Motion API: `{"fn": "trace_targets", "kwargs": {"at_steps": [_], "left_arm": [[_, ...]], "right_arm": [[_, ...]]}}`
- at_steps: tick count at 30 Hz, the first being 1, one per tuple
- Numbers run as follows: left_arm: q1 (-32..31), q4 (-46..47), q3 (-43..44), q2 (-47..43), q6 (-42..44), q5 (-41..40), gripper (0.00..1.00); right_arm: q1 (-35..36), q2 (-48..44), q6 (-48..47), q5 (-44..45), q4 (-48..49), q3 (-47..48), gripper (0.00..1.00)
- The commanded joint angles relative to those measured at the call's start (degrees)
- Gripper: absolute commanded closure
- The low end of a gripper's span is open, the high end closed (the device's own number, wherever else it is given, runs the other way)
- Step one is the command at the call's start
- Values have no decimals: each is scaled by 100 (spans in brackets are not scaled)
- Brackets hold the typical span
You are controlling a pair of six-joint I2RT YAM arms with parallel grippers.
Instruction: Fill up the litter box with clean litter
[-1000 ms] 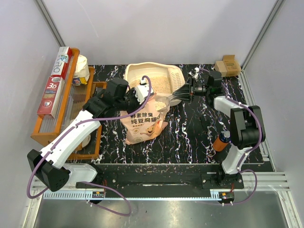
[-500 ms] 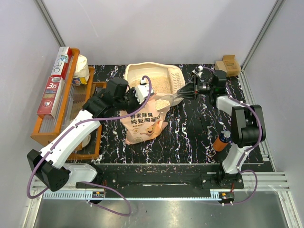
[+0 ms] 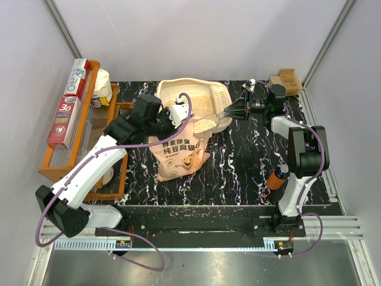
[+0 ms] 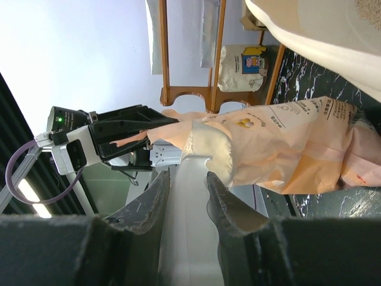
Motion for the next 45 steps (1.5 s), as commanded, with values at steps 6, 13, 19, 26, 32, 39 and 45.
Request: {"fn": "trace_targets", "kwargs": {"at_steps": [6,13,19,26,32,39,45], "left_arm": [[93,559,543,-35,159,-323,100],[172,577,605,53,221,-394,100],[215,603,666,167,230,-403,100],[286,533,666,229,239,-394,100],[321,419,666,299,265,-359,100],[321,287,710,370,256,-289,100],[312,304,710,405,221,-131,100]], "right_arm": [[-85,323,96,-127,145,775,100],[-138,621,70,-92,-48,1205,100],[-147,894,70,-48,-180,1583,100],[-155,1403,0,75,-426,2321,100],[-155,2150,-465,443,-1154,3375,100],[-103,2932,-1677,1164,-2613,4597,100],[-15,2933,-2689,1990,-3511,5284,100]]}}
